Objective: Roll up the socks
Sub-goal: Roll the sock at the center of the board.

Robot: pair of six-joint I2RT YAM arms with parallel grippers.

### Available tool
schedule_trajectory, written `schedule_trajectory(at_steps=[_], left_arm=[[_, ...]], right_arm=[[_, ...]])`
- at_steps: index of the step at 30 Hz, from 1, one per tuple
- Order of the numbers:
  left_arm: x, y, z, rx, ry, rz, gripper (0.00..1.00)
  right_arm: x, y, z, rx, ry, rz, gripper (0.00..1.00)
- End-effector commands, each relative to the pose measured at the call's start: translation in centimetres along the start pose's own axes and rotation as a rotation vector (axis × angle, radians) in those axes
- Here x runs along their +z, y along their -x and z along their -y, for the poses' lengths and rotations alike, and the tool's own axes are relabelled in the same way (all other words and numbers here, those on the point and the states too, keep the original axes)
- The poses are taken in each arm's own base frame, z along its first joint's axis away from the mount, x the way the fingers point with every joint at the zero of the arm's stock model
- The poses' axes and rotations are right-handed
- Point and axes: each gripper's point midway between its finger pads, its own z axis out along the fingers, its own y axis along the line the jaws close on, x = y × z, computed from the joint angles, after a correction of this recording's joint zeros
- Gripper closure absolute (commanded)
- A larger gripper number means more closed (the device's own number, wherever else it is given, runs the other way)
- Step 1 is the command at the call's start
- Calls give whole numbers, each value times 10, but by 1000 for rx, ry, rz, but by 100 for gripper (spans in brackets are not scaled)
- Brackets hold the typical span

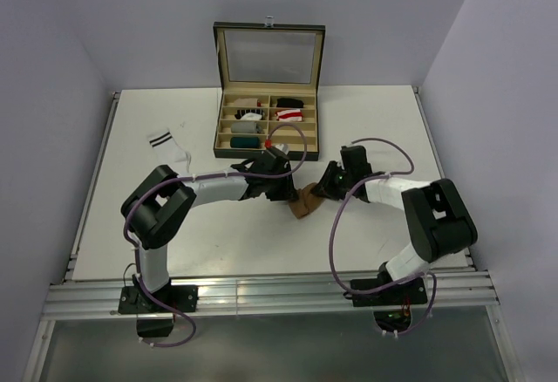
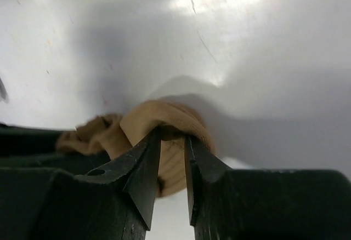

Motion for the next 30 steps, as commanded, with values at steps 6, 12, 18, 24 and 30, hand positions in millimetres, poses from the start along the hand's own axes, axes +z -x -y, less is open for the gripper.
schedule_trajectory(at_steps=[6, 12, 18, 24, 30], left_arm=[[-20, -15, -54, 75, 199, -56, 76], [-16, -11, -57, 58, 239, -61, 76], [-14, -7, -61, 44, 270, -74, 77], [-13, -2, -54, 46, 260, -79, 77], [-11, 0, -50, 45, 258, -98, 77]], right_arm=[[23, 37, -4, -57, -35, 74, 67], [-10, 38, -44, -200, 120, 131, 60], [-42, 14, -70, -439, 182, 186, 53], [-40, -20, -81, -576, 188, 195, 49], [-26, -41, -85, -679, 186, 178, 48]])
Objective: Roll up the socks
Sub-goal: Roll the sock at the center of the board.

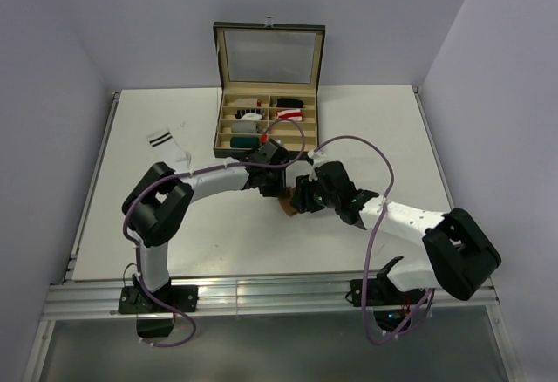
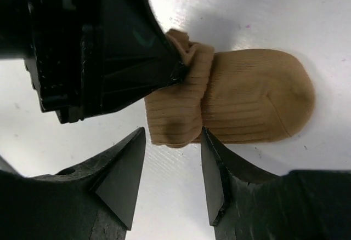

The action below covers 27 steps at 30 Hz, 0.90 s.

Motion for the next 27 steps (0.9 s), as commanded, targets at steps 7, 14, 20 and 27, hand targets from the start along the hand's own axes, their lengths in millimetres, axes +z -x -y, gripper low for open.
schedule_trajectory(at_steps=[7, 14, 20, 27], left_arm=[[8, -11, -24, 14, 88, -83, 77], [10, -15, -22, 3, 81, -118, 76], [12, -16, -20, -8, 72, -135, 75], [2, 3, -22, -106, 34, -80, 58]], right_arm=[[14, 13, -7, -185, -112, 108, 48], [31, 1, -5, -248, -195, 60, 47], [41, -19, -1, -291, -273, -8, 51], [38, -39, 15, -221, -290, -107, 100]])
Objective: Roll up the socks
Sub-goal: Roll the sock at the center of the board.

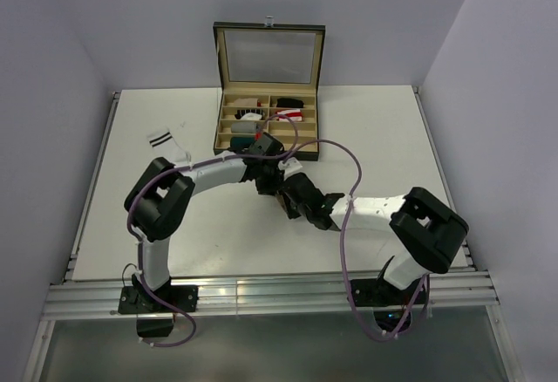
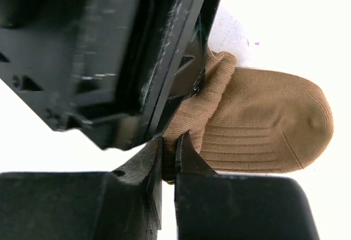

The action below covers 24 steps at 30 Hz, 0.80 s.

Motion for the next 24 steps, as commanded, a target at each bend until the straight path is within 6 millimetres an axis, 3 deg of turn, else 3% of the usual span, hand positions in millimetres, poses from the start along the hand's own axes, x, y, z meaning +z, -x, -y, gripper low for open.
schedule_trajectory(at_steps=[1, 3, 4, 5, 7, 10, 11, 13, 15, 18, 24], left_arm=[[-2, -2, -16, -52, 34, 3, 55], [-9, 7, -13, -93, 2, 33, 49], [-11, 10, -12, -105, -5, 45, 46], [-16, 16, -9, -129, -22, 68, 42], [-22, 24, -7, -154, -40, 100, 36], [-34, 34, -4, -200, -70, 161, 23], [-39, 35, -6, -221, -75, 179, 19], [-44, 39, -3, -239, -102, 214, 15], [-51, 40, -2, -255, -139, 247, 14], [-55, 38, 4, -237, -206, 263, 17], [-41, 16, 9, -203, -238, 206, 21]], right_arm=[[-2, -26, 3, 29, 42, -123, 100], [-1, -27, 10, 85, 78, -153, 100], [-4, -33, 1, 113, 165, -187, 100], [-2, -30, 12, 168, 172, -189, 100], [-6, -35, 7, 225, 274, -224, 100], [-5, -34, 16, 332, 337, -242, 100], [-10, -34, 8, 372, 408, -263, 100], [-9, -35, 15, 447, 448, -271, 100], [-12, -40, 10, 535, 540, -305, 100], [-11, -46, 19, 675, 591, -345, 100], [-5, -56, 33, 843, 619, -371, 100]])
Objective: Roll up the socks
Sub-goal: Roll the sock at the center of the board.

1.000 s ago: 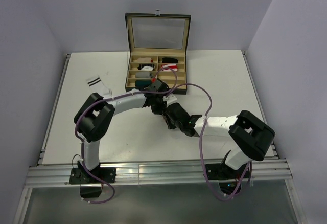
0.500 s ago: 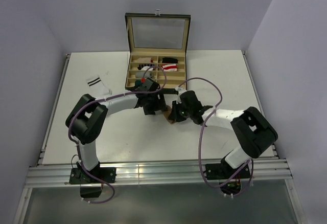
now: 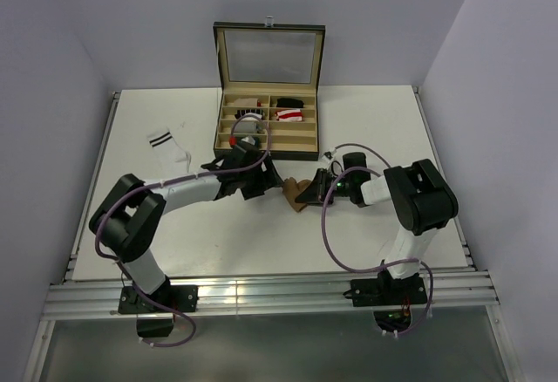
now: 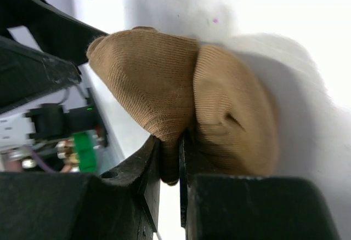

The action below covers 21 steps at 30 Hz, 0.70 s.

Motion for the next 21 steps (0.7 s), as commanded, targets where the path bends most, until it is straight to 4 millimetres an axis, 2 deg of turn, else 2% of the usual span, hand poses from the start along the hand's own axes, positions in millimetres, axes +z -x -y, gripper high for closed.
schedule_trajectory(at_steps=[1, 4, 9, 15, 18, 19, 20, 21], left_arm=[[4, -5, 25, 18, -107, 1, 22], [12, -13, 29, 26, -124, -20, 22], [21, -14, 40, 52, -158, -22, 24], [40, -28, 16, 71, -65, -80, 34], [48, -35, 3, 84, -15, -112, 39], [52, -40, -7, 86, 17, -132, 39], [53, -39, -5, 102, 24, -134, 40], [54, -42, -9, 112, 43, -145, 40]], right_arm=[[-4, -42, 31, 199, -67, -97, 100], [-3, -42, 34, 209, -78, -103, 100], [-2, -42, 37, 220, -92, -112, 100], [-3, -41, 40, 218, -119, -101, 99], [-7, -35, 39, 183, -146, -74, 93], [-9, -32, 39, 158, -159, -63, 86], [-12, -28, 33, 131, -169, -49, 81], [-14, -23, 36, 107, -214, -23, 75]])
